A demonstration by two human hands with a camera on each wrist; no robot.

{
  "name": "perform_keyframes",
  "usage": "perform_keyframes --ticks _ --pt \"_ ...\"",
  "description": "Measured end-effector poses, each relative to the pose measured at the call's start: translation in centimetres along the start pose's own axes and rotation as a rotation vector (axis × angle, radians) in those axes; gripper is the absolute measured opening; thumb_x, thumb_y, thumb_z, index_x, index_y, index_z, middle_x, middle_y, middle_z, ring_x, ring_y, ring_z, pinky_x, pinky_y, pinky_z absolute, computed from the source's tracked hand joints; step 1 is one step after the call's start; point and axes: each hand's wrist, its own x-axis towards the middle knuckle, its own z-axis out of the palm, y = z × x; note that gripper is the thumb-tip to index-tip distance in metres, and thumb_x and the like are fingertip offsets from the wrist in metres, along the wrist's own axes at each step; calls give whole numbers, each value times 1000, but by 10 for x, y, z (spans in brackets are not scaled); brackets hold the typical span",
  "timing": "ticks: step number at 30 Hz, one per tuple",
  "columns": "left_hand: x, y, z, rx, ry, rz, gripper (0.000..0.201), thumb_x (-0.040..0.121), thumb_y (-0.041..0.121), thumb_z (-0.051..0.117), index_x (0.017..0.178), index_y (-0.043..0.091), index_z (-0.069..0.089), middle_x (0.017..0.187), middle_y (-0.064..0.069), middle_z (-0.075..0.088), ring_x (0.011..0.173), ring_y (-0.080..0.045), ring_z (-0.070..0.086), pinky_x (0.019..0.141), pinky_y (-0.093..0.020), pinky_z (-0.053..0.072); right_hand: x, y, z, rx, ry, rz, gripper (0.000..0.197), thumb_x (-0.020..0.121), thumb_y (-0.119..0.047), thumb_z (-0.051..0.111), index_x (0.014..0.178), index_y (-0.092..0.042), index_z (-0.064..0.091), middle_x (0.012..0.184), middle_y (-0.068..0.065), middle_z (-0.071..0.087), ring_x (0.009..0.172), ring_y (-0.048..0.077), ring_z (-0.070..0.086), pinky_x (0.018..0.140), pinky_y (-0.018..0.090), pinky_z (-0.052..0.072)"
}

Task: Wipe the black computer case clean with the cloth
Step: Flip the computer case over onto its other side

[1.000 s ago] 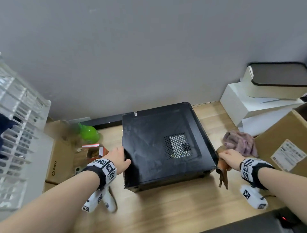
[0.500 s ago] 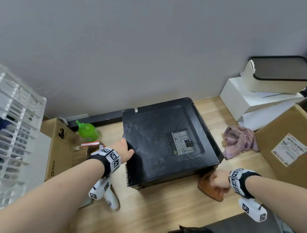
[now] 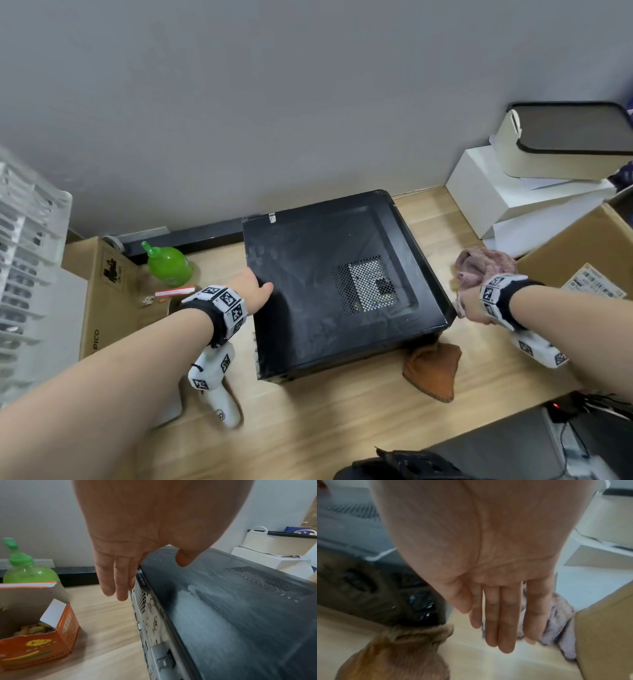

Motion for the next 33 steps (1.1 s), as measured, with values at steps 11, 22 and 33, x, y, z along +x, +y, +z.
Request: perform_keyframes --ticks 11,22,33 --pt "36 7 -25 -184 32 -171 58 101 44 39 133 -3 49 132 -23 57 122 -38 54 100 -37 38 17 -8 -138 1115 402 -143 31 96 -26 47 105 0 61 79 13 60 69 26 54 59 29 40" --pt "104 14 -47 -399 110 -318 95 65 69 37 122 -4 57 116 -26 66 105 -44 64 97 -47 49 65 -22 -221 1110 366 -136 40 92 -40 46 102 -4 59 105 20 62 95 37 57 88 36 45" --pt "123 48 -65 -556 56 -409 65 97 48 42 139 -1 49 142 -23 50 127 -37 51 105 -38 39 86 -25 -242 1194 236 -81 68 89 -57 40 130 -5 55 133 21 57 121 41 54 106 44 40"
